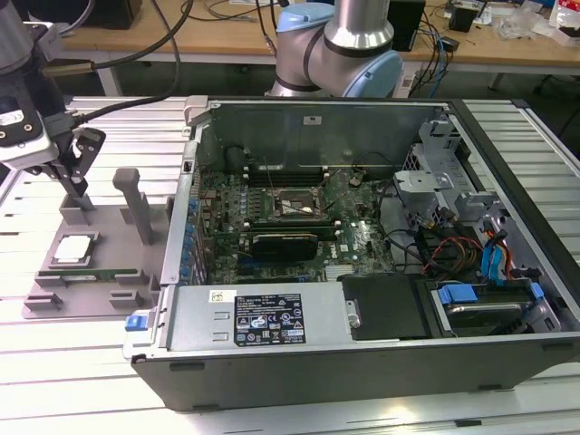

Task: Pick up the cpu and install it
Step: 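Reach for the cpu, then pick up the cpu and move it towards the insertion slot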

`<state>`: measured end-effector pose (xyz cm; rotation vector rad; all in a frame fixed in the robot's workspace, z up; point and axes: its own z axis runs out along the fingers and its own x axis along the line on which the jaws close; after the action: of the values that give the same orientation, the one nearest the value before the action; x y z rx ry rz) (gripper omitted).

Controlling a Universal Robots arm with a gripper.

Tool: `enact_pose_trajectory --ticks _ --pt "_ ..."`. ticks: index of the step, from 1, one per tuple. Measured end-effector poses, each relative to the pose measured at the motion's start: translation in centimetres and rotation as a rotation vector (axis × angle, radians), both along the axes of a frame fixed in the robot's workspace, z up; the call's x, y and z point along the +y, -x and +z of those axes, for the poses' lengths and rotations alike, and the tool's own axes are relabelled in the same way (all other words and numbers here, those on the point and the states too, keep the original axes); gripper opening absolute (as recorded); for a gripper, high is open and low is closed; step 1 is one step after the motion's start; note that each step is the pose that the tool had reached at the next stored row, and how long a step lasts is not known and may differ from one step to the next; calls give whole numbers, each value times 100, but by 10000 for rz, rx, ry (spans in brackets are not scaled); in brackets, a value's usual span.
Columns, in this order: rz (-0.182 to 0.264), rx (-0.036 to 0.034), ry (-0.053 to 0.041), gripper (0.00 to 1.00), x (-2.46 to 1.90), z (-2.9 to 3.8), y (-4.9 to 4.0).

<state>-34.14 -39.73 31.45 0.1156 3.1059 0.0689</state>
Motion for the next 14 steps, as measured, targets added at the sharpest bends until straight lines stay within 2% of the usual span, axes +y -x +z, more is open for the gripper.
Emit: enact_pose_trajectory --ticks 14 --pt "-1 -2 -1 11 1 -22 28"
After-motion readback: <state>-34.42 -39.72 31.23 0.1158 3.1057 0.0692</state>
